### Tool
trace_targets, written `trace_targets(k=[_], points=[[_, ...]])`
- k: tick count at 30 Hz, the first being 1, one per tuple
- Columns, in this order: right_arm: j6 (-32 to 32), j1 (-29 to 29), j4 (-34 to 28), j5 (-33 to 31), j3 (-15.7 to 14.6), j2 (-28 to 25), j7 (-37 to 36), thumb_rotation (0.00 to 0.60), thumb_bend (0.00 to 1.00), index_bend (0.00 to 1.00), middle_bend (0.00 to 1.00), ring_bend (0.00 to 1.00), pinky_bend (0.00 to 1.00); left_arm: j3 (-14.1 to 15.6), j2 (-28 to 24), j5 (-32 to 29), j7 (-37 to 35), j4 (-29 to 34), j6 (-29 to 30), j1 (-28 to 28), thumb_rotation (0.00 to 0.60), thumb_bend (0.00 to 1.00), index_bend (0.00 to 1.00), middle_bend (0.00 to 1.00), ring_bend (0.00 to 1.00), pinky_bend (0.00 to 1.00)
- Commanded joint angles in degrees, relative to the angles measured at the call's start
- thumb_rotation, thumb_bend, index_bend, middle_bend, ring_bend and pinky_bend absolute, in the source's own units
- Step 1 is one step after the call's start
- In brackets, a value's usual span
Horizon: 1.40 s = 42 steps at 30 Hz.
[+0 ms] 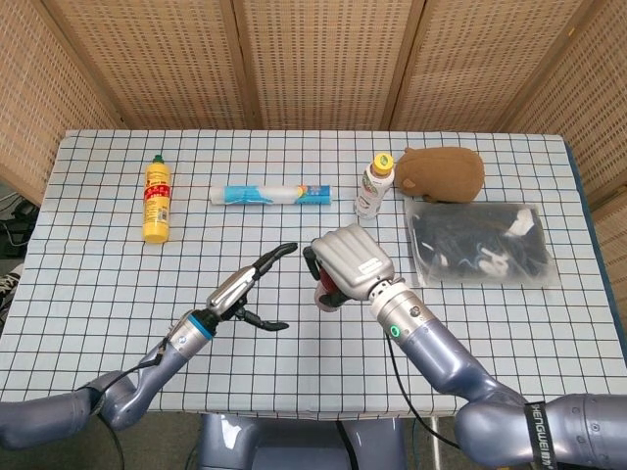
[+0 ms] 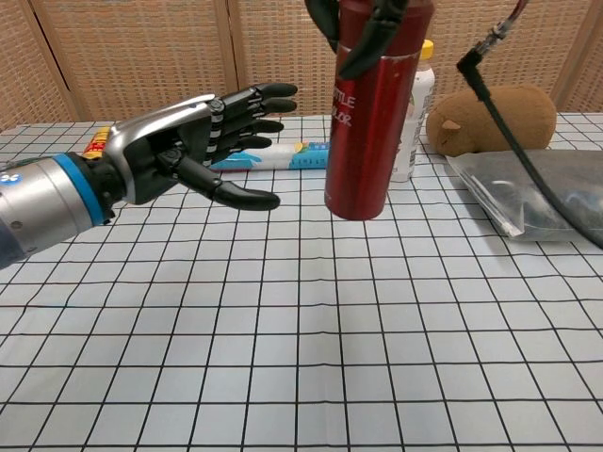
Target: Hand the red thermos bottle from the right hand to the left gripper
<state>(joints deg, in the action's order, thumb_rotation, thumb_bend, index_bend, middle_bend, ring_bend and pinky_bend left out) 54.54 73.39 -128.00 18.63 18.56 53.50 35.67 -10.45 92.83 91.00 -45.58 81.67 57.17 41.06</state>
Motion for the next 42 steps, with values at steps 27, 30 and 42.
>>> trace_targets(k=[27, 30, 42], points=[[6.6, 7.1, 3.9, -3.7, -1.8, 9.9, 2.5, 0.600, 0.61, 0.69, 0.60, 0.60, 0.76, -1.0, 2.2, -6.2, -4.0, 1.4, -6.2, 7.2, 0.600, 0.00, 0.26, 0.20, 0.25, 0.27], [6.6, 7.1, 3.9, -3.9, -1.9, 9.7, 2.4, 0.600, 0.61, 0.69, 0.60, 0.60, 0.76, -1.2, 2.1, -6.5, -3.5, 2.0, -6.9, 7.9, 0.600, 0.07, 0.40, 0.30, 0.33, 0.34], [6.0, 6.7, 3.3, -3.5, -1.9, 8.2, 1.7, 0.600, 0.61, 0.69, 0.60, 0.60, 0.76, -2.6, 3.8, -9.9, 1.0, 3.4, -5.8, 8.1, 0.600, 0.34, 0.63, 0.46, 0.44, 0.40]])
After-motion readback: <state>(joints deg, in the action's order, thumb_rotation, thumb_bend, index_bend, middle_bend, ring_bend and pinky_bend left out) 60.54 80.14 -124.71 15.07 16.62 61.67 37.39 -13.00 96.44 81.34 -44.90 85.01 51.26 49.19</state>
